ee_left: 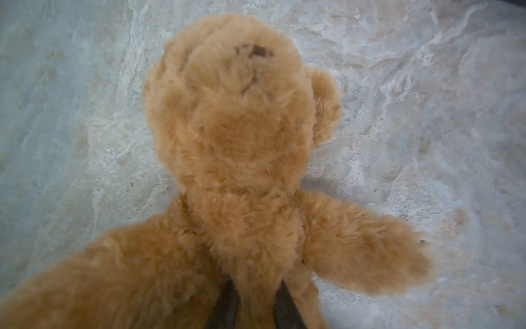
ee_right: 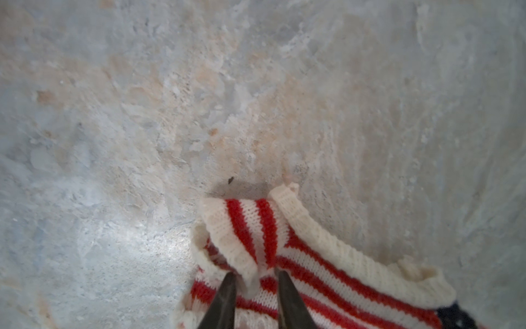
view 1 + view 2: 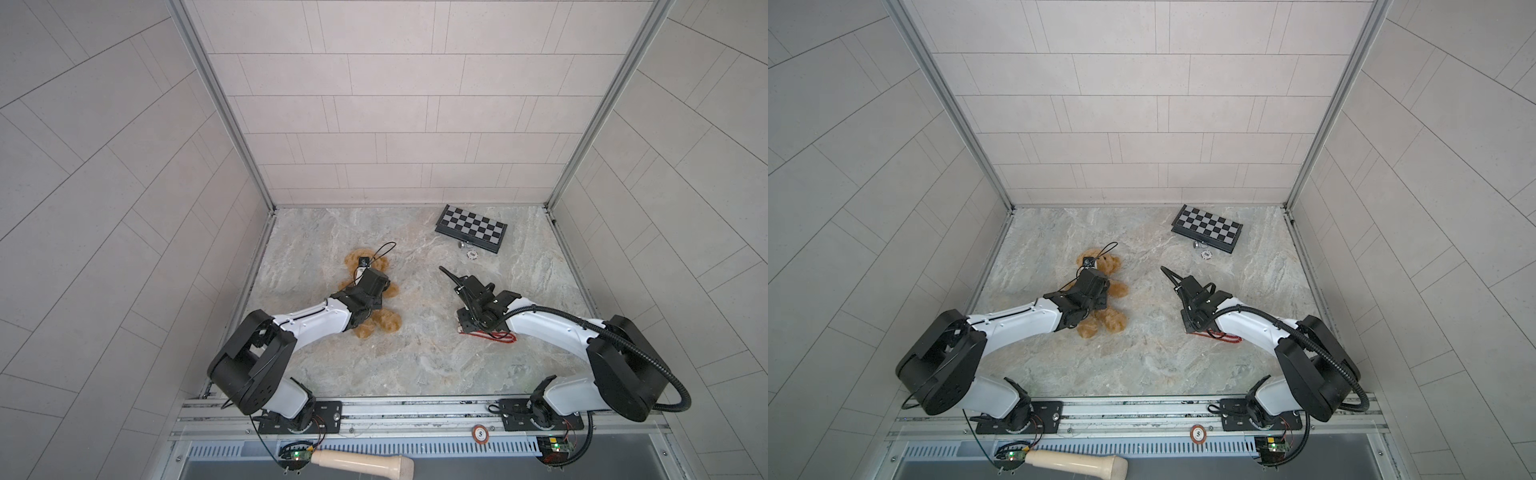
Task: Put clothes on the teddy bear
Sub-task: 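Reach the left gripper to the bear while the right reaches the sweater, then lift the bear upright with the left gripper while the right grasps the sweater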
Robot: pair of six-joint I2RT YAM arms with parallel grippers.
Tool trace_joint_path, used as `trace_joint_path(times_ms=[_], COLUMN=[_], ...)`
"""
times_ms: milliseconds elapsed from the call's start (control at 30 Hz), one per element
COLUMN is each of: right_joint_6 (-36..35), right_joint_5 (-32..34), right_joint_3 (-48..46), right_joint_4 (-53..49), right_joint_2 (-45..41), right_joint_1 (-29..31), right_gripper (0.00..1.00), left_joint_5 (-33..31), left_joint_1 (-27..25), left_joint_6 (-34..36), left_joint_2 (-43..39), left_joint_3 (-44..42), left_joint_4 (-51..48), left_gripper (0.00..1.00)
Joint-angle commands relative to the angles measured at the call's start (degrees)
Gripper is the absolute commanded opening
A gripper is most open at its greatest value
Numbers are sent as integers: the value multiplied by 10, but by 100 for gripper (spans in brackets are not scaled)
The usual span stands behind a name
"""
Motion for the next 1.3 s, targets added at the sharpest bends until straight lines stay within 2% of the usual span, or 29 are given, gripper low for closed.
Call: trace_joint_path(times_ms=[0, 200, 333, 567, 700, 800, 967, 1033, 1100, 1267], right_joint_6=[13, 24, 35, 54, 46, 48, 107, 115, 110, 88], right_joint_5=[4, -10, -20, -14, -4, -14, -80, -99, -110, -114], right_joint_3=[14, 22, 30, 82, 142, 184, 176, 166, 163, 143], right_joint_4=[10, 31, 59, 122, 145, 152, 221, 245, 252, 239], right_joint_2=[4, 13, 17, 63, 125, 172, 199, 198, 193, 146], right_joint_1=[3, 5, 12, 12, 5, -11, -60, -70, -71, -72], right_gripper=[18, 0, 0, 0, 0, 0, 0, 6, 13, 33], left_joint_5=[45, 72, 97, 151, 139, 108, 78, 76, 78, 90], left_joint_1=[0, -6, -20, -59, -90, -113, -148, -164, -171, -172], left_joint_6=[6, 30, 50, 84, 97, 99, 115, 127, 132, 128], left_joint_2=[-7, -31, -56, -141, -162, -162, -156, -149, -141, -156], left_joint_3=[-16, -19, -25, -58, -58, -58, -64, -64, -63, -52], left_joint_4=[-28, -44, -52, -55, -95, -121, -122, -116, -115, -132], left_gripper=[13, 5, 0, 0, 0, 0, 0, 0, 8, 42])
